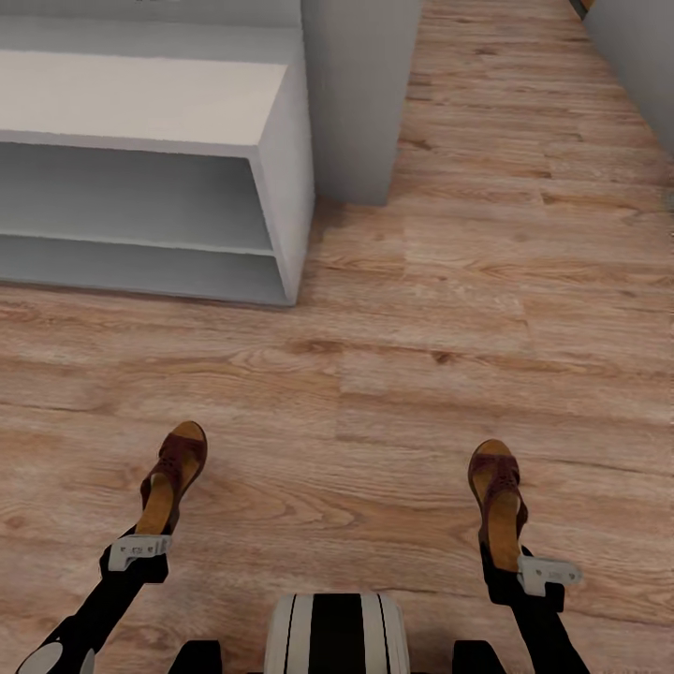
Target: Pick up the two gym shoes and the two sandals from the corridor floor and place them onto the hallstand (shoe rack) in the corridor, making sure they are on the rack and not on the floor. Arrange them so the two gym shoes are next to each other and the two sandals are next to each other.
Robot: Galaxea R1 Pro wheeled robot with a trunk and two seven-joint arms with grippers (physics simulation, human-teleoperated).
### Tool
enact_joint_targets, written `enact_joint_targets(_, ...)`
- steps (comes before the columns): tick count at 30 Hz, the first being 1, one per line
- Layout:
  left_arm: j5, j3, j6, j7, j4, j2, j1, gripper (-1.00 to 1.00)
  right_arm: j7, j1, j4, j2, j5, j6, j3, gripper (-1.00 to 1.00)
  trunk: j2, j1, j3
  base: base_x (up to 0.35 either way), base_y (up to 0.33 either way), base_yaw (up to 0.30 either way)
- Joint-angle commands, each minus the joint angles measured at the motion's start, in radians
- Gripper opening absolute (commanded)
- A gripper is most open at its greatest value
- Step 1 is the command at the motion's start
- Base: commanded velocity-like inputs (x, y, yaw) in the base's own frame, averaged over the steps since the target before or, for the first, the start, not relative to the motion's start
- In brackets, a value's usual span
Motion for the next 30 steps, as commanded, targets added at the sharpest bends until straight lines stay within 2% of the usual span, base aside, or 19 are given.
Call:
enact_joint_targets(1, -0.002, -0.001, -0.001, 0.0, 0.0, 0.0, 0.0, -1.0, 0.001, 0.0, 0.0, 0.0, -0.001, -0.006, 0.0, -1.0, 0.0, 0.0, 0.0, 0.0, 0.0, -0.114)
enact_joint_targets(10, -0.003, -0.005, -0.002, 0.001, 0.001, -0.001, 0.0, -1.0, -0.008, 0.003, 0.001, 0.0, -0.001, -0.032, 0.002, -1.0, 0.0, 0.0, 0.006, 0.0, 0.0, -0.051)
enact_joint_targets(30, -0.003, -0.008, -0.001, 0.001, 0.007, -0.001, 0.0, -1.0, -0.013, 0.003, 0.002, 0.0, -0.001, -0.037, 0.003, -1.0, 0.0, 0.0, 0.036, 0.0, 0.0, -0.002)
